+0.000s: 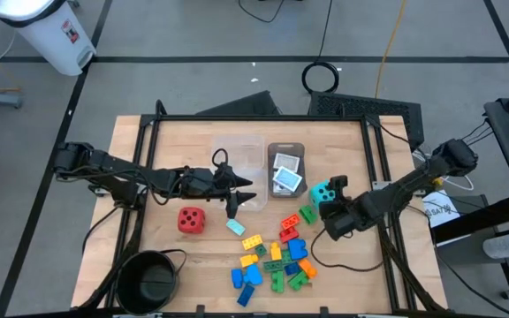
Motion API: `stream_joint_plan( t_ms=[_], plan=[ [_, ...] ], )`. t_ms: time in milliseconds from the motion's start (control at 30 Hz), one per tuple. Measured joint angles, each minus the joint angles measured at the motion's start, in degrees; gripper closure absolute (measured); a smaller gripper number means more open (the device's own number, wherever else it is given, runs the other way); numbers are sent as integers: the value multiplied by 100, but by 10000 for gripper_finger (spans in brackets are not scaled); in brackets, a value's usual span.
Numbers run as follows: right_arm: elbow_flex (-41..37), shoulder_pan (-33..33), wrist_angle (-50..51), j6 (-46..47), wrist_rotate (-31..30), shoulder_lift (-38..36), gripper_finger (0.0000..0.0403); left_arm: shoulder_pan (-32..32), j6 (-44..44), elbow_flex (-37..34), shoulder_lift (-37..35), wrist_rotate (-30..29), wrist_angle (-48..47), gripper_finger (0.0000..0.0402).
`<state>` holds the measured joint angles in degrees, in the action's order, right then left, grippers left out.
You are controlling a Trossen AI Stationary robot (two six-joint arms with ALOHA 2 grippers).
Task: Pick & Place Toys
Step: Put the blue dice into the top transparent bin
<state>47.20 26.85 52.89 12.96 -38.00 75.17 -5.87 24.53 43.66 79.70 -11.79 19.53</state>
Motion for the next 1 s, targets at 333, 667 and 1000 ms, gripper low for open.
stream_joint_plan(
  t_ms=[333, 667, 1000],
  plan=[
    [-25, -713, -350, -531, 376, 395, 44, 0, -37, 0, 0, -9, 0, 169],
    [-339, -1187, -740, -457, 722, 423, 173, 0, -177, 0, 0, -18, -3, 169],
    [-448, -1351, -685, 135, 1010, 404, 212, 0, -188, 0, 0, -22, 0, 169]
  ],
)
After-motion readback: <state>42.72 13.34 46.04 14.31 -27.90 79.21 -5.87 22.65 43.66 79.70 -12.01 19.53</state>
